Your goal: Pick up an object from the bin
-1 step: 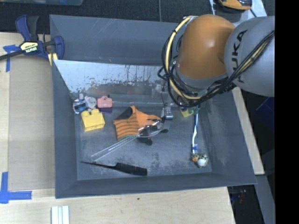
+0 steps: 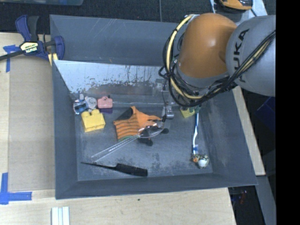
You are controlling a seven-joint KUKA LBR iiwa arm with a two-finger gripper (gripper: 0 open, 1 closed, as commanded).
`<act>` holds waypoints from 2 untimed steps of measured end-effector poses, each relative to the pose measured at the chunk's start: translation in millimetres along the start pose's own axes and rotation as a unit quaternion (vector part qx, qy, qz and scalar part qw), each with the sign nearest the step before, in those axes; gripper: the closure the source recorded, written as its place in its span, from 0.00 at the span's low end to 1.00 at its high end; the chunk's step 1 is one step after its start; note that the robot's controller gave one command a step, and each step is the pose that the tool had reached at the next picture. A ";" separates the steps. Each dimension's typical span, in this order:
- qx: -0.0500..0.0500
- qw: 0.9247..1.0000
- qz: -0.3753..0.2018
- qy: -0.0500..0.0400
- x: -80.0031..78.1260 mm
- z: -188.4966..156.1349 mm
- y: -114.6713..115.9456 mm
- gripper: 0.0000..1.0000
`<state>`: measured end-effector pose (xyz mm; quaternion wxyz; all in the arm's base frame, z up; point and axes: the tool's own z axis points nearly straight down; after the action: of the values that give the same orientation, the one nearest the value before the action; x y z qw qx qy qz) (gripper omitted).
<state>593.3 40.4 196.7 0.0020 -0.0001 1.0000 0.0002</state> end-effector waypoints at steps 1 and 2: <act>0.000 0.999 -0.048 -0.003 -12.6 84.0 13.4 0.00; 0.001 0.996 -0.085 -0.003 -11.8 116.0 19.1 0.00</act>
Offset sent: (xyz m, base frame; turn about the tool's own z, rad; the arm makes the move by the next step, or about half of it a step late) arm 0.0125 0.0284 -0.0936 -0.2592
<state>605.6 59.6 80.8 0.0050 -0.0856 0.9963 -0.0006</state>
